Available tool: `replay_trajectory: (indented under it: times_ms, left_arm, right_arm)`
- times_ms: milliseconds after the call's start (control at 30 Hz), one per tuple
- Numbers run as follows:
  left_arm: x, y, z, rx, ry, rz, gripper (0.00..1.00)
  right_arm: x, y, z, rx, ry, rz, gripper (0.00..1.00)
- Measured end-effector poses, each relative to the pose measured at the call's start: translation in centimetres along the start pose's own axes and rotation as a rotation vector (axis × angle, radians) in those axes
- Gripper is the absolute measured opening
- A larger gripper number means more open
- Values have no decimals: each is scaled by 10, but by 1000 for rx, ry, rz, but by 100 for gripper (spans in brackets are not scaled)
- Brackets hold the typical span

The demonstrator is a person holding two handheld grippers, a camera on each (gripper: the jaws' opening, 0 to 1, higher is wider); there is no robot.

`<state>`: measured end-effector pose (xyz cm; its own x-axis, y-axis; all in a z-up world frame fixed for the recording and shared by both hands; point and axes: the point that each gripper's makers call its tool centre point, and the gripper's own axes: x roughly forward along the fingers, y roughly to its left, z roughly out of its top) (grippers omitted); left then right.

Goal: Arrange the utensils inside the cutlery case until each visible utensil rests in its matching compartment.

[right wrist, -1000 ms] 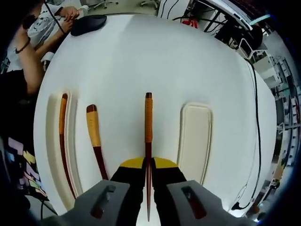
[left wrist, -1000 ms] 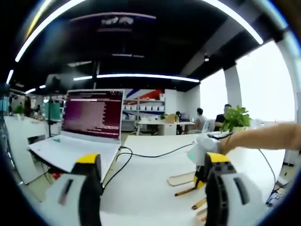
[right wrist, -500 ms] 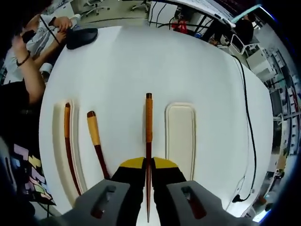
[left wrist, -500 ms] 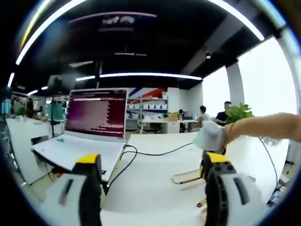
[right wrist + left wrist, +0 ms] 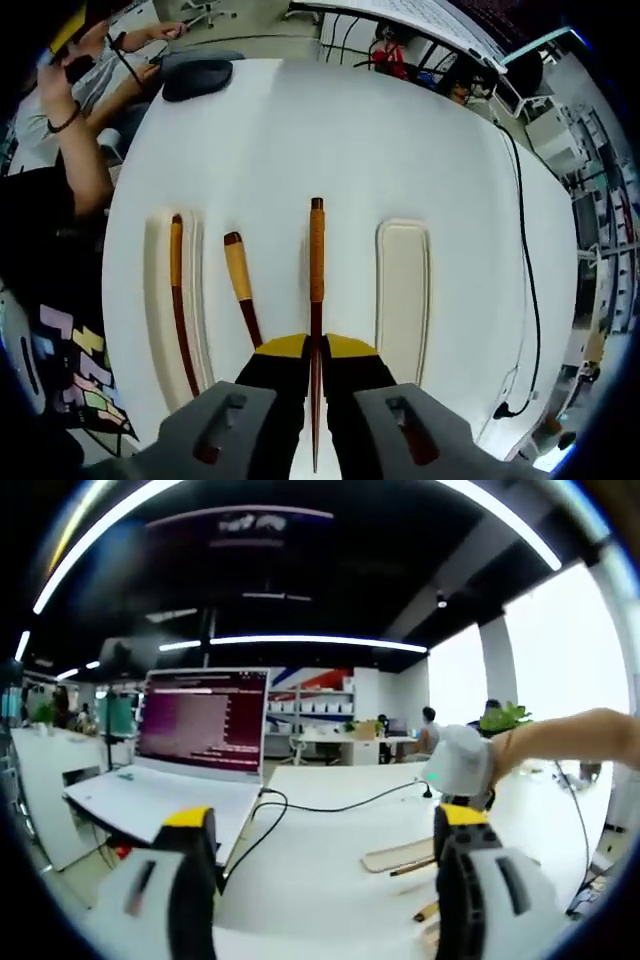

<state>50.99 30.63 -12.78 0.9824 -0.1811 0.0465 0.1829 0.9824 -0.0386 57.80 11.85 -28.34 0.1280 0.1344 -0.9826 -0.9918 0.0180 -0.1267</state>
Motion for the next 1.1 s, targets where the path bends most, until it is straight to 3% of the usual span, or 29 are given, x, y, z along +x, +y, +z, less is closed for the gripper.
replay_trajectory:
  times_ms: [167, 400, 467, 667, 867, 967, 1100]
  left_arm:
    - [0, -1, 4, -4, -13, -12, 95]
    - [3, 1, 2, -4, -9, -20, 94]
    - [3, 2, 2, -6, -8, -22, 94]
    - [2, 7, 5, -25, -24, -15, 94]
    - [0, 5, 6, -22, -29, -13, 94]
    - [0, 5, 6, -22, -31, -11, 94]
    - [0, 3, 5, -21, -29, -14, 94]
  right_arm:
    - [-4, 11, 2, -5, -25, -18, 3]
    - [-11, 35, -3, -12, -33, 9, 3]
    - [-13, 42, -3, 26, -49, 19, 3]
    - [-13, 58, -3, -2, -65, 35, 3]
    - [-7, 76, -3, -53, -48, 53, 3]
    - [0, 91, -2, -42, -53, 116, 3]
    - [4, 91, -2, -59, -41, 100, 3]
